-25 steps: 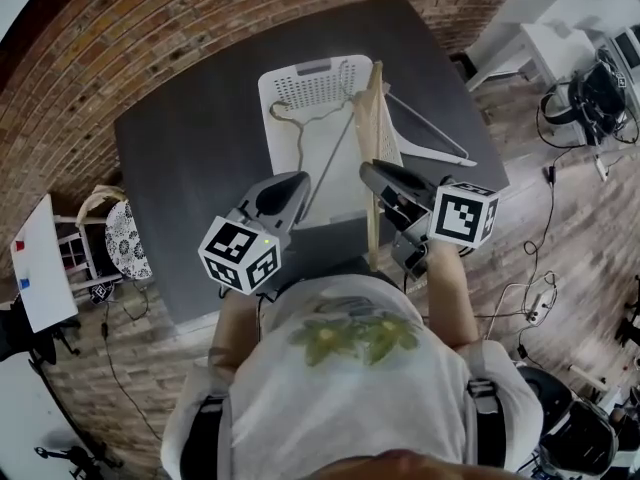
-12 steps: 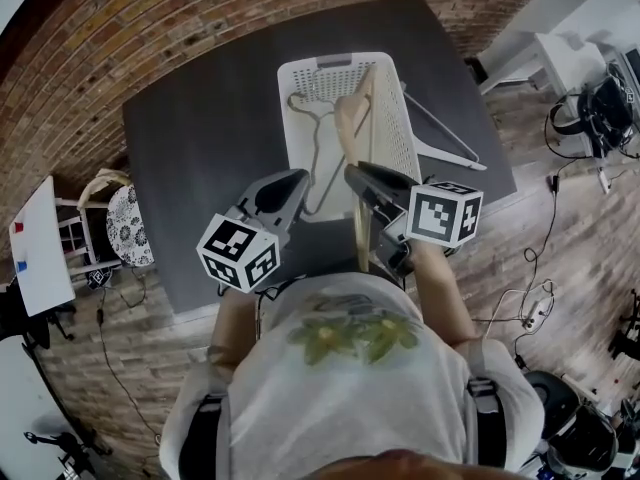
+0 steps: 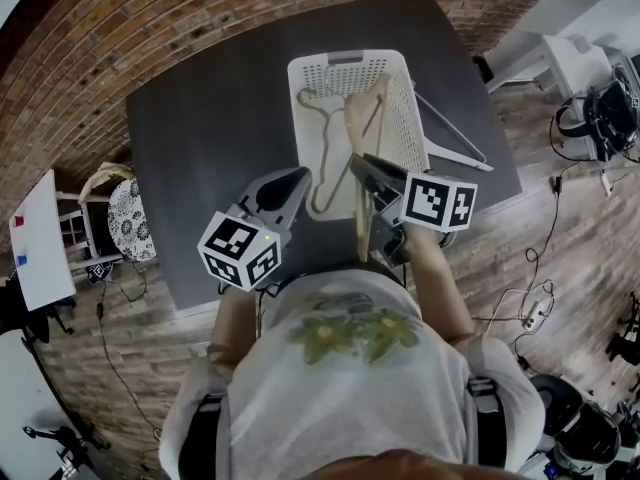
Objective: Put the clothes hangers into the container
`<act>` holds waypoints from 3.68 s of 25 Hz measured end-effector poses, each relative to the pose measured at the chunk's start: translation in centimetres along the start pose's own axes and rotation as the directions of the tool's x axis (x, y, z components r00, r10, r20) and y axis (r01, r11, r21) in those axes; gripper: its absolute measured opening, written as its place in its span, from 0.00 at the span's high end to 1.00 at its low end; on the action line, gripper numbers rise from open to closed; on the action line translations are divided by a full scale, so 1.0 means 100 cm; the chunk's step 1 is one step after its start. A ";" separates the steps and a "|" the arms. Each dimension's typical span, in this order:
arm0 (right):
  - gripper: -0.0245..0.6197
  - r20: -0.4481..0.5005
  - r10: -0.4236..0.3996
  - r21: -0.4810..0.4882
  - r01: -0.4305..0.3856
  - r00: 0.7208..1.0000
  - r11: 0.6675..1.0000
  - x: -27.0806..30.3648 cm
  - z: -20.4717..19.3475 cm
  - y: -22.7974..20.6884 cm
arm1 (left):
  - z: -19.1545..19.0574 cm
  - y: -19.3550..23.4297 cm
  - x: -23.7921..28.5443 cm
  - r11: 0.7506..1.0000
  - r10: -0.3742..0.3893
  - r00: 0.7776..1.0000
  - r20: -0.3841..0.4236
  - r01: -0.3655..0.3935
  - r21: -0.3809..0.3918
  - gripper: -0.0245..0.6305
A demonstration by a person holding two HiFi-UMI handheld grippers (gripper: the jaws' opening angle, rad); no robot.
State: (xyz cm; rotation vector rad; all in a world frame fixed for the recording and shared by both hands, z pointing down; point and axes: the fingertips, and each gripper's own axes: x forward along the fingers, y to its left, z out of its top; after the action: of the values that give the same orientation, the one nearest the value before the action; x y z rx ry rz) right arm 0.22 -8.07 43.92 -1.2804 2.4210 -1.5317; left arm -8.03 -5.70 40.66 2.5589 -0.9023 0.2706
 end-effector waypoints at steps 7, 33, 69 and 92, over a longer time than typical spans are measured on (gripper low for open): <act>0.81 0.019 -0.023 0.031 0.023 1.000 0.999 0.012 0.005 -0.012 | 0.002 0.009 0.001 1.000 0.007 1.000 -0.002 -0.007 -0.005 0.92; 0.78 -0.070 -0.068 0.049 0.071 0.995 0.996 0.066 0.006 -0.048 | 0.000 0.034 0.021 0.997 0.046 0.999 -0.026 -0.048 -0.058 0.92; 0.72 -0.230 -0.029 -0.111 0.003 0.973 0.994 0.104 -0.018 -0.040 | 0.000 0.029 0.022 0.996 0.072 0.997 -0.015 -0.072 -0.056 0.92; 0.91 -0.090 0.010 -0.694 -0.070 0.996 0.716 0.024 -0.025 0.060 | 0.010 0.011 0.014 0.998 0.055 0.998 0.023 -0.055 -0.012 0.92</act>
State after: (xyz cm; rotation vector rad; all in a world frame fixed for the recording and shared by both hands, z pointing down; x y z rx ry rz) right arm -6.16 -6.57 41.66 -1.2112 3.2094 -0.6297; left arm -7.59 -7.70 40.59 2.5349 -0.9816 0.2512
